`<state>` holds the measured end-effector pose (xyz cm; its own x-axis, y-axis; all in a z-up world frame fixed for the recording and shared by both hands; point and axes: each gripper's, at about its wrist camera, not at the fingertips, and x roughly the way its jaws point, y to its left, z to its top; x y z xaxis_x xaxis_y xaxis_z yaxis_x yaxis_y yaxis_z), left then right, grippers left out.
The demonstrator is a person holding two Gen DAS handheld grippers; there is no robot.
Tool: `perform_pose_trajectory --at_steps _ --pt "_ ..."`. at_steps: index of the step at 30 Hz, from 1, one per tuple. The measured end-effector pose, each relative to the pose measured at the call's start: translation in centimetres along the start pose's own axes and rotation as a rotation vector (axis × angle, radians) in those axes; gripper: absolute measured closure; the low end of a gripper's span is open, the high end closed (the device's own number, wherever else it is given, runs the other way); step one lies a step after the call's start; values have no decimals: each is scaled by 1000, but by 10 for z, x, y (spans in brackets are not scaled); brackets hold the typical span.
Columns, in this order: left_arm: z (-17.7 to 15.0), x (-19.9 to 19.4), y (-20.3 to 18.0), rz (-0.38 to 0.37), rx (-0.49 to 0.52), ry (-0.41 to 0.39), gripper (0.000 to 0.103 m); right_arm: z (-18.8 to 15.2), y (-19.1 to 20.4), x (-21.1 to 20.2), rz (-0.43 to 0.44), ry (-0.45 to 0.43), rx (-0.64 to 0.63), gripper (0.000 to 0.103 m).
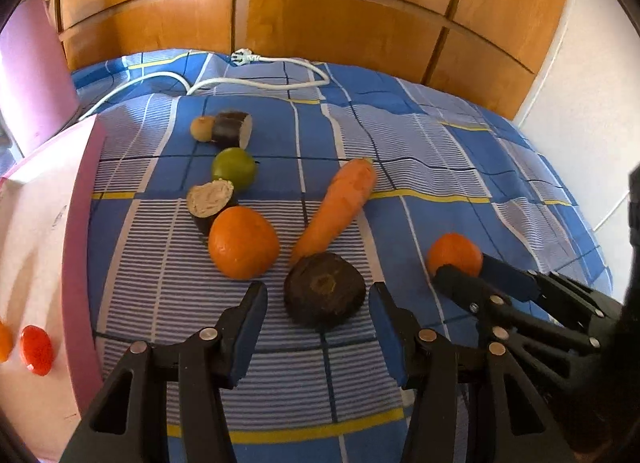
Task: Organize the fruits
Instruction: 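Grasp the large orange with the right tool while the left tool grasps the dark round fruit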
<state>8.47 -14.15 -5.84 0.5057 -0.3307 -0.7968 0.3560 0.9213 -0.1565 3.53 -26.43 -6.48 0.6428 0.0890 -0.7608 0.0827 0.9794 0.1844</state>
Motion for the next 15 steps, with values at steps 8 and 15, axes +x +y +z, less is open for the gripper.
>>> perform_pose_trajectory --at_steps 8,15 --pt "3 10 -2 11 -3 -2 55 -1 -4 2 12 2 15 65" --pt "-5 4 -4 10 23 -14 60 -3 -4 0 14 4 4 65"
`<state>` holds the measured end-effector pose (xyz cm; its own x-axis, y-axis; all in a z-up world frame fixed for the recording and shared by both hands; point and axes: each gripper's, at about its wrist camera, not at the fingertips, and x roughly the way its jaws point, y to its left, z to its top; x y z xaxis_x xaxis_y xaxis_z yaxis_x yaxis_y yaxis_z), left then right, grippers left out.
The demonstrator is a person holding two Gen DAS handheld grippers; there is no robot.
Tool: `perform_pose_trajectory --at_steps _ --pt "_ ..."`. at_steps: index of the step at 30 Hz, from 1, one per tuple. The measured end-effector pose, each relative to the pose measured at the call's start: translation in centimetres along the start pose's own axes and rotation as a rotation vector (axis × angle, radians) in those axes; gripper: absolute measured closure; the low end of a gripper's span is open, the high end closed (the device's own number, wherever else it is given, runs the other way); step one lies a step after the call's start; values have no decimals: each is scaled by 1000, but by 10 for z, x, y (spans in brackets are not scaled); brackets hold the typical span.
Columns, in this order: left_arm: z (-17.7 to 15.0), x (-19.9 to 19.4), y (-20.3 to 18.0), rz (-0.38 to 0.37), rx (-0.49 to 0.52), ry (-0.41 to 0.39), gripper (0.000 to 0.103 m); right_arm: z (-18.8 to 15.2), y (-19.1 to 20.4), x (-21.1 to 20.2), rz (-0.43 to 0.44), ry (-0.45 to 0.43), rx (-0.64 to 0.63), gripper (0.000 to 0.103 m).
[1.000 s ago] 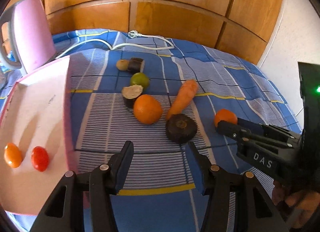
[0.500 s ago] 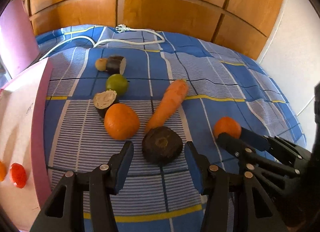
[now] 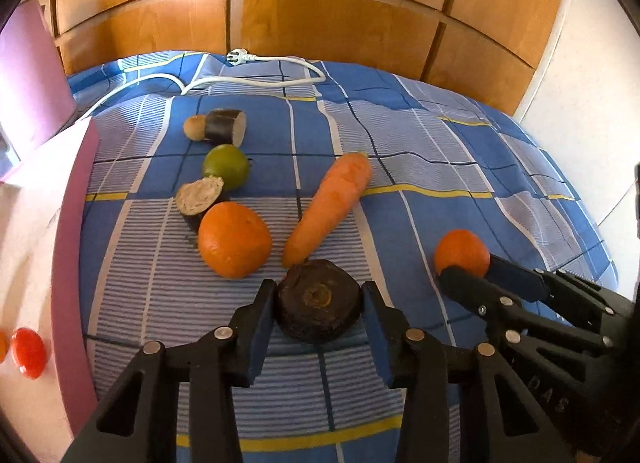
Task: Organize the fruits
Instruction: 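Grasp the large orange with the right tool while the left tool grasps the dark round fruit, then place the orange in the tray with the right tool while the left tool carries the dark fruit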
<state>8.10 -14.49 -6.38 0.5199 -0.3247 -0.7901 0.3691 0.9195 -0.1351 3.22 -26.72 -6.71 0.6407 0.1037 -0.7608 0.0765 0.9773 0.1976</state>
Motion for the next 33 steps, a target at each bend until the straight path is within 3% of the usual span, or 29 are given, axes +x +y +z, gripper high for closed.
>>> perform_pose_trajectory --at_steps 9,33 --pt "-18 -22 10 47 -7 -8 60 -10 5 -5 22 23 5 66" --pt "-33 -109 41 137 -64 -187 60 -22 57 -24 119 27 -104 67"
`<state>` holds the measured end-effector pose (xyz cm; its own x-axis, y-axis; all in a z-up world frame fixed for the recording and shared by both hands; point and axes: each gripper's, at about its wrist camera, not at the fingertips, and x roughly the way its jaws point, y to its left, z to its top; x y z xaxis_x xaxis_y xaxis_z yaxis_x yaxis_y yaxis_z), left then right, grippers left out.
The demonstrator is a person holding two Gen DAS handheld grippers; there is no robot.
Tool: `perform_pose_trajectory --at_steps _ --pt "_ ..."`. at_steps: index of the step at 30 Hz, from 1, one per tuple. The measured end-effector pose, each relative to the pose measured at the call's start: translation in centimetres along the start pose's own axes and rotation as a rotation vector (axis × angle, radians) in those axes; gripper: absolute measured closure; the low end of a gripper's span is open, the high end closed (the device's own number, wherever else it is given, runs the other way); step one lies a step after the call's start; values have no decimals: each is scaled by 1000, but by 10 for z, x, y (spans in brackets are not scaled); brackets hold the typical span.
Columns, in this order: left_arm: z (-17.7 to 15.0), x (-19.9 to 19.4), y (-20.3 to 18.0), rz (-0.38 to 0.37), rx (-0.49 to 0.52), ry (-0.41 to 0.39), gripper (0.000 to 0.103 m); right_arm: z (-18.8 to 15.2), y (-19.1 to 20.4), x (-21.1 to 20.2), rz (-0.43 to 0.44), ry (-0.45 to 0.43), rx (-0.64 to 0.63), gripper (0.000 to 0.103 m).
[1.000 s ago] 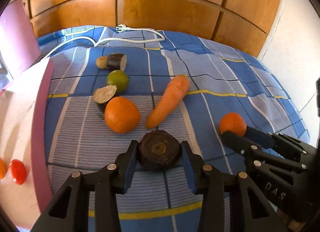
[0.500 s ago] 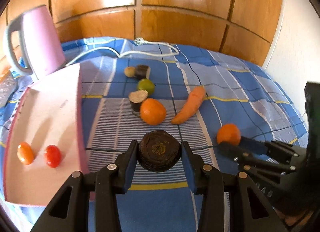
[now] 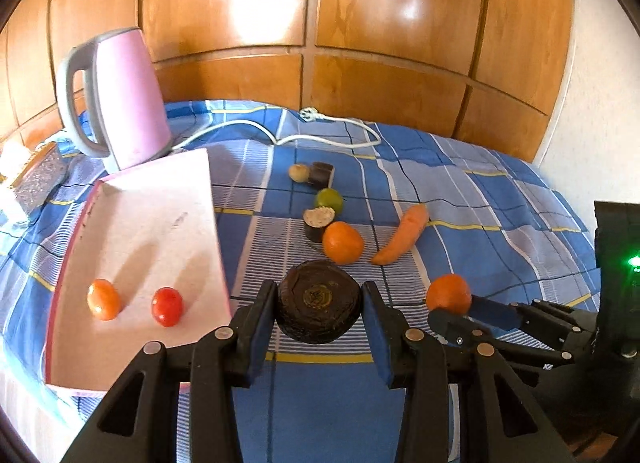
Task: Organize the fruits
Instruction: 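Place the orange in the tray with the right tool while the left tool carries the dark fruit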
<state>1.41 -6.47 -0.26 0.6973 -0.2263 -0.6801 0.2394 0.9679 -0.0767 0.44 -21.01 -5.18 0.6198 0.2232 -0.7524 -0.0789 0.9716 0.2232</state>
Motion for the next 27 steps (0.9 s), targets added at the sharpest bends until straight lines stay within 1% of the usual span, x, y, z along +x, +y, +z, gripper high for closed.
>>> perform_pose_trajectory --at_steps 8,15,21,27 --pt "2 -17 19 33 -49 -37 60 2 20 -3 34 1 -40 67" --pt "1 -32 40 86 -101 -75 60 8 43 -3 74 10 -79 67" --pt "1 -40 60 123 -146 -92 60 17 69 -2 125 18 -134 67" --pt "0 -48 83 179 -196 -117 60 24 92 4 176 39 -182 67"
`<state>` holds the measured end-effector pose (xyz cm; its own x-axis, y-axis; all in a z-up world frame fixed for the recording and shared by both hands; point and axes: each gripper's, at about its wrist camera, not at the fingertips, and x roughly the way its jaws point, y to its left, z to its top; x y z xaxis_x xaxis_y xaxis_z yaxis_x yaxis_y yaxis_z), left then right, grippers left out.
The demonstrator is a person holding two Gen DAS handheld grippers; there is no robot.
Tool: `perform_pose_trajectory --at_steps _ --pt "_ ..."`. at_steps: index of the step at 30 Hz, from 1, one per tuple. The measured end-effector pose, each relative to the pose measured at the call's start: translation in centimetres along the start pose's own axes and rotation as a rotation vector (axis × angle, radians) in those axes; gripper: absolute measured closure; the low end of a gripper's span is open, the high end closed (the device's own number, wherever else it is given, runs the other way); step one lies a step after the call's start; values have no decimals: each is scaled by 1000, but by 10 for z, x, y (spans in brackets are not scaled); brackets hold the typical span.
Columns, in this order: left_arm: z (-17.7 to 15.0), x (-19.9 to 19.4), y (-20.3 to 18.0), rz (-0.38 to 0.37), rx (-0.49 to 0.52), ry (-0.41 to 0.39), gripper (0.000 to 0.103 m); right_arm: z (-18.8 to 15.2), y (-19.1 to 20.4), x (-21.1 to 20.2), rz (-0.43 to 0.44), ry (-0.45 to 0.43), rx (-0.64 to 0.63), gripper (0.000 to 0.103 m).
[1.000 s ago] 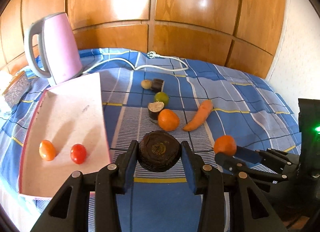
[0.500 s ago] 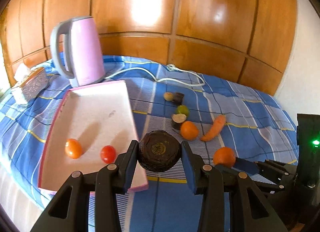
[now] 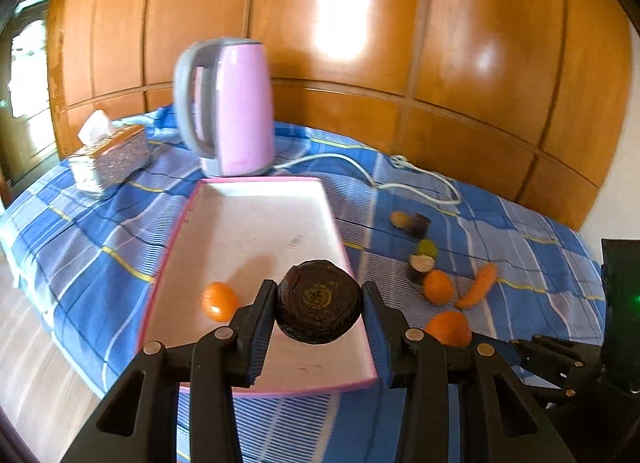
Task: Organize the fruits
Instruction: 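Place the orange in the tray with the right tool while the left tool carries the dark fruit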
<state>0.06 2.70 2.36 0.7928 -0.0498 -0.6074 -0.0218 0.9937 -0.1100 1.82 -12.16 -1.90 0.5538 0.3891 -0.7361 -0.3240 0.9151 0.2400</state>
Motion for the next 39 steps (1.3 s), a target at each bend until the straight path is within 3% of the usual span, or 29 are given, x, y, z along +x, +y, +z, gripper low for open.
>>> perform_pose_trajectory --at_steps 13,22,39 --pt "4 -2 52 112 -102 -19 60 39 41 23 80 2 -55 67" --pt "3 1 66 134 -137 -19 60 59 62 38 103 -1 -65 67" --pt "4 6 75 154 -169 -3 60 67 68 47 116 -9 -49 66"
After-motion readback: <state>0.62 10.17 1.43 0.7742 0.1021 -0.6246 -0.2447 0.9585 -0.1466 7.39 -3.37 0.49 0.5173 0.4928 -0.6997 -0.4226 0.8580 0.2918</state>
